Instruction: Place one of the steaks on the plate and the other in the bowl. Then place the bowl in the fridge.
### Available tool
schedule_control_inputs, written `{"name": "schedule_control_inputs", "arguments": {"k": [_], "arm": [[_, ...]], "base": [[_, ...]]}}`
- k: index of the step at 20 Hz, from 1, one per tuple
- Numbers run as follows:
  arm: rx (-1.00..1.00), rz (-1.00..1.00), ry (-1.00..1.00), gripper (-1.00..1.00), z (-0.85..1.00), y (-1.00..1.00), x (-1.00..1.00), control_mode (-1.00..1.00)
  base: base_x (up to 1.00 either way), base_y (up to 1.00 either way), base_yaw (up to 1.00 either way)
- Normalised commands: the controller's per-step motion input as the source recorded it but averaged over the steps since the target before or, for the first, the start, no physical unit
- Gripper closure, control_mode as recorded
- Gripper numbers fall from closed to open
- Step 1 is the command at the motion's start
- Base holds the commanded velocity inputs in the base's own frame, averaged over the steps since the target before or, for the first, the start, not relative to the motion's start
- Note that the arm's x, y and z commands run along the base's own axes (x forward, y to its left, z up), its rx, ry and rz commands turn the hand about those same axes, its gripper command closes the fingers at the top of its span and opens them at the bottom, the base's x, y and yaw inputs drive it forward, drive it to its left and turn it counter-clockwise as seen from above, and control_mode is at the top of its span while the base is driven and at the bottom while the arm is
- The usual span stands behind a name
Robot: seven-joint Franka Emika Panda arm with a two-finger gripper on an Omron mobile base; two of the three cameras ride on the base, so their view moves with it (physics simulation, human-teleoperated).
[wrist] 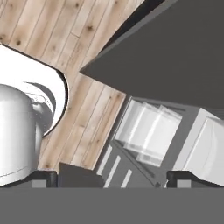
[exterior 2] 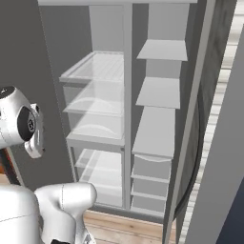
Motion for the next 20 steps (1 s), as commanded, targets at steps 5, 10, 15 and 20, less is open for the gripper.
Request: {"name": "schedule_control_inputs", "arguments": {"k": [5, 10, 15, 20], "arm": [[-0.08, 0.73, 0.08, -1.0, -0.09, -0.53, 0.59, -1.0], [-0.05, 0.72, -0.05, -1.0, -0.46, -0.59, 0.27, -1.0], [-0.32, 0.79, -0.05, -1.0, -0.55, -0.25, 0.23, -1.0], [-0.35, 0.45, -0.03, -1.0, -0.09, -0.14, 0.09, -1.0]], "base": [[0.0, 0.0, 0.0], [0.0, 0.0, 0.0], [0.0, 0.0, 0.0], [0.0, 0.0, 0.0]]}}
